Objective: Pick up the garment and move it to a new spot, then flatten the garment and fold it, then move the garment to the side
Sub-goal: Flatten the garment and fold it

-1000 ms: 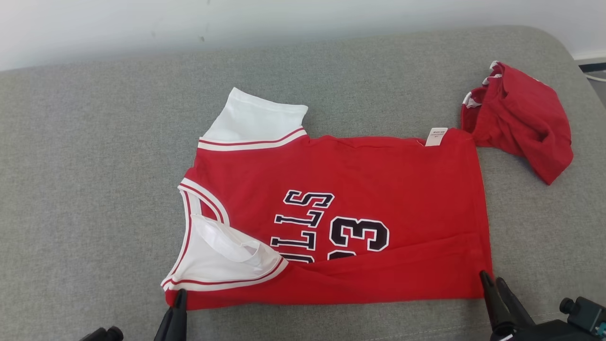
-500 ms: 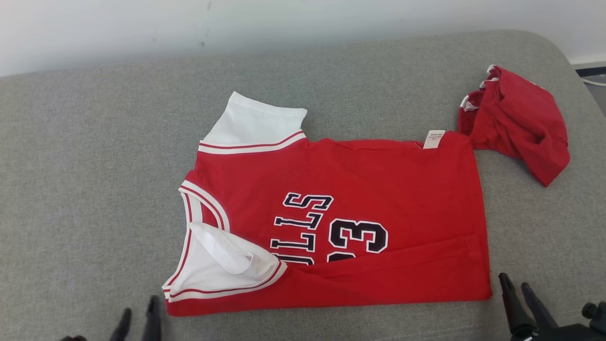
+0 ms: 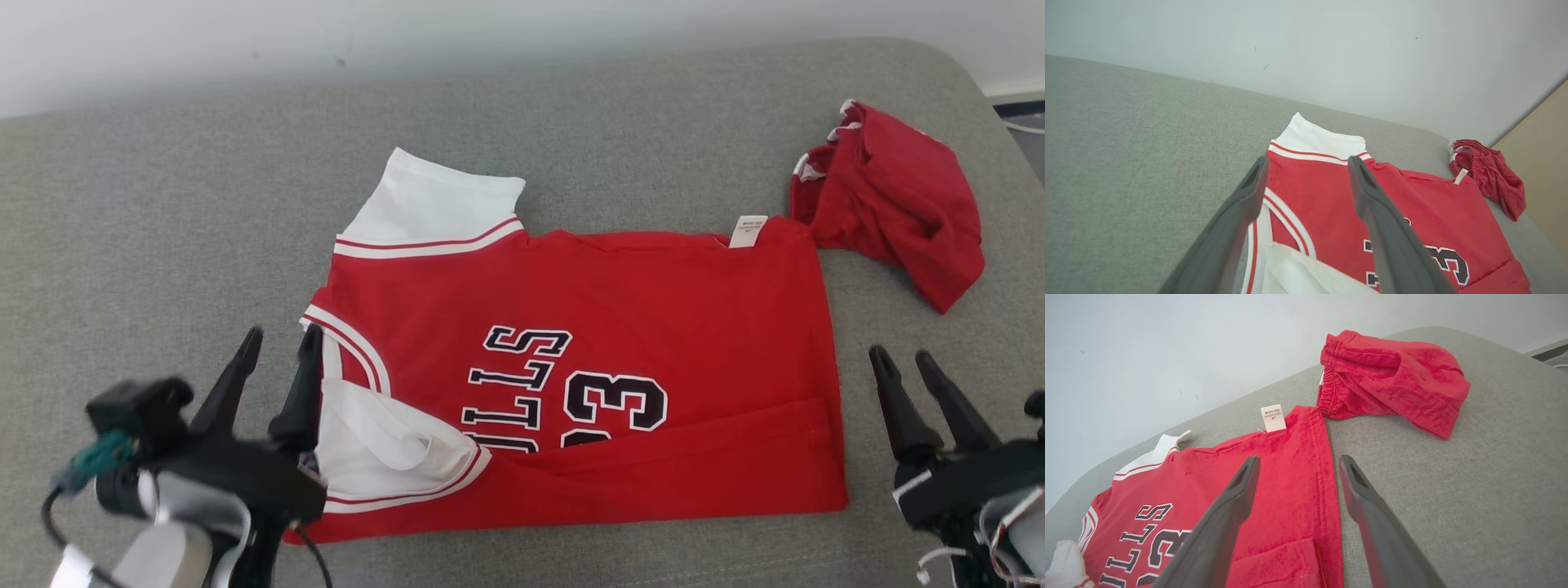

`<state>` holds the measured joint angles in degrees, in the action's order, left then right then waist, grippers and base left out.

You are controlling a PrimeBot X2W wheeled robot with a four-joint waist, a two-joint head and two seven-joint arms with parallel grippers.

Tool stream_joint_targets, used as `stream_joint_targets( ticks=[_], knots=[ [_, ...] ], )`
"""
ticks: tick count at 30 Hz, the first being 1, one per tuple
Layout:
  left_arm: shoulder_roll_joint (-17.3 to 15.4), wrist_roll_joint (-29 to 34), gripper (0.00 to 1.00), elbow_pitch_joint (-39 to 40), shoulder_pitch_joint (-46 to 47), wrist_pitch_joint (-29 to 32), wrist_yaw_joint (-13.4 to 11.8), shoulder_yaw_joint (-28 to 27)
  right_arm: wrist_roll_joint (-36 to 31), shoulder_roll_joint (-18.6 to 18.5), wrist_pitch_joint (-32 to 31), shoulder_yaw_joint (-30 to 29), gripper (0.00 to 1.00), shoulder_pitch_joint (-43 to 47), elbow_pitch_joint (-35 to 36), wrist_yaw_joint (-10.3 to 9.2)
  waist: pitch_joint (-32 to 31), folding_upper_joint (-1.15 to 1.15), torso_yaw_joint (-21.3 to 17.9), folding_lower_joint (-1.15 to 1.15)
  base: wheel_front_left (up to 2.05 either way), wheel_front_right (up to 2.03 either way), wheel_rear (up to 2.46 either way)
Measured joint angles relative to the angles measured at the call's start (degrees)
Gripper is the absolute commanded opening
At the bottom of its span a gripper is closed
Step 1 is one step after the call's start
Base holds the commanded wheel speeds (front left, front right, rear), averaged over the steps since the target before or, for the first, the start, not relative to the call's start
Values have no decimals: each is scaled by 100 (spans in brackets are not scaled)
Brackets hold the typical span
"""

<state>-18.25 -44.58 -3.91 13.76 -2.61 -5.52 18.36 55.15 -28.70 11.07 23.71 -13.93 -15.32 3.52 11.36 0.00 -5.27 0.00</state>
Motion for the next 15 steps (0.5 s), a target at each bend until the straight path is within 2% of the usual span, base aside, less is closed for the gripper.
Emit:
stream_joint_targets(
  ticks=[7, 15],
  knots=[
    [74, 337, 100, -431, 1221, 488, 2, 365, -178, -64, -274, 100, 100, -632, 192, -25, 237, 0, -73, 0, 0, 0, 0],
    [256, 666, 100, -1338, 2747, 1206, 1, 708, -233, -55, -595, 237, 100, -1264, 331, -24, 719, 1, -153, 1, 0, 0, 0]
  ],
)
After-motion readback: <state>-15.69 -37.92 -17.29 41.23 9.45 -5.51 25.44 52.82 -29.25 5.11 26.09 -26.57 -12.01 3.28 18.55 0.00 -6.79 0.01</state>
